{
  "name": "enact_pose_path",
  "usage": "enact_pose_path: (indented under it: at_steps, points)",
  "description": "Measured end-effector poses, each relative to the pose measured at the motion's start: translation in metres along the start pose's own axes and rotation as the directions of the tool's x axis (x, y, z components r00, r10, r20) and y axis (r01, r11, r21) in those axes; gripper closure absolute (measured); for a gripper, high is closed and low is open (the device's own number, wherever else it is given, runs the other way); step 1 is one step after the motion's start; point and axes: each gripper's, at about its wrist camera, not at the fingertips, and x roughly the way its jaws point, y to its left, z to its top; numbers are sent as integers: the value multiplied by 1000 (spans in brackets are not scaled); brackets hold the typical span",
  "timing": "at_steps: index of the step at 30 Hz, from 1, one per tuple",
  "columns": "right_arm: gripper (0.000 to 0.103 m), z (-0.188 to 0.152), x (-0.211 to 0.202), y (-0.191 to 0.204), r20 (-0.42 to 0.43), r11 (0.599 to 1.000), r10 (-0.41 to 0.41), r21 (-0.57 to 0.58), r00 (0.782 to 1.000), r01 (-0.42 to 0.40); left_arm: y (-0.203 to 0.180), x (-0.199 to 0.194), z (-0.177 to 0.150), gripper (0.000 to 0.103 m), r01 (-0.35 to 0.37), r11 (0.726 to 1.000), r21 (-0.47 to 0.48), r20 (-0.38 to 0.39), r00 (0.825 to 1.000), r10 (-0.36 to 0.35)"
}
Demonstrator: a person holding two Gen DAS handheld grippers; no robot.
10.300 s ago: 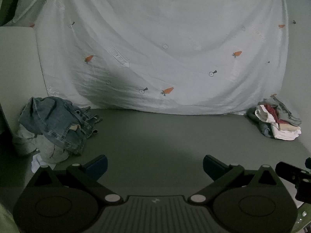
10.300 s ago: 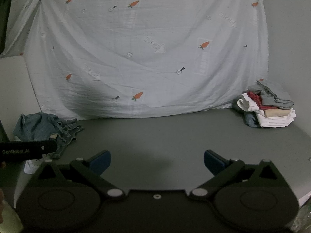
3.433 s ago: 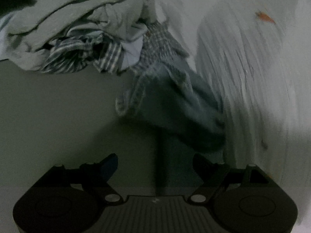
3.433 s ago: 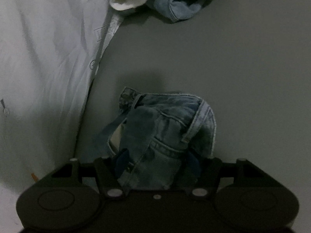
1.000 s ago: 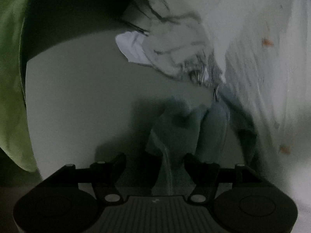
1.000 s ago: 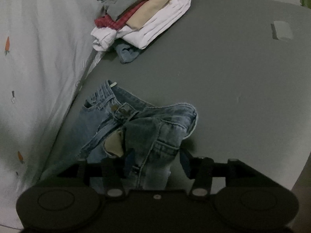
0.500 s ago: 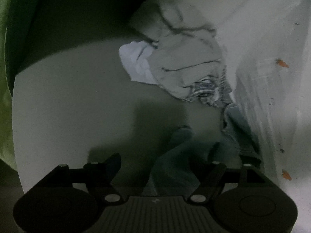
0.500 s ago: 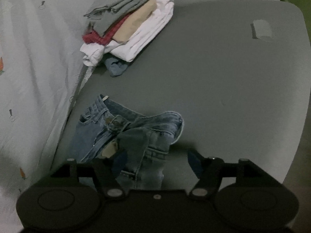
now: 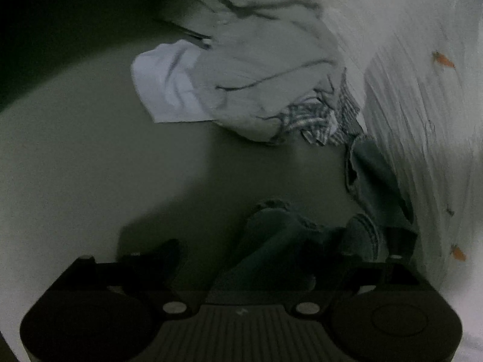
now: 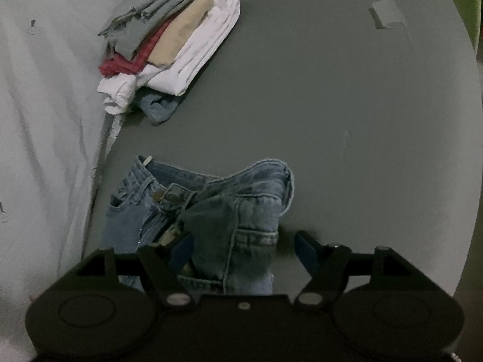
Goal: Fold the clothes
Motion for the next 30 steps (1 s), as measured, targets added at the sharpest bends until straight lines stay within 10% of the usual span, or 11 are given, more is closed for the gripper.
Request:
enact_pose_path:
  at_steps: [2,7,11,22,30]
  points:
    - [28,-1,5,4,7,1000,-22,4,1000,22,-6,4,2,20,12,1000,18,-18,1000,-11]
    - [28,4,15,5,11,996,-37,77,999,36,-19,16,-3,87,22,1000,-3,-25,999,-22]
    - [28,10,13,7,43,994,-33,102,999,28,-26,-17,-2,100,-42,998,36,104,994,38]
    - [28,27,11,-5,20,998,6,55,1000,-7,-38,-114,3,97,-255,962,102,444,877,186]
    - [27,24,16,-18,-16,998,19,59,1000,-18,-23,-92,-43,47,-257,962,95,270,937,224]
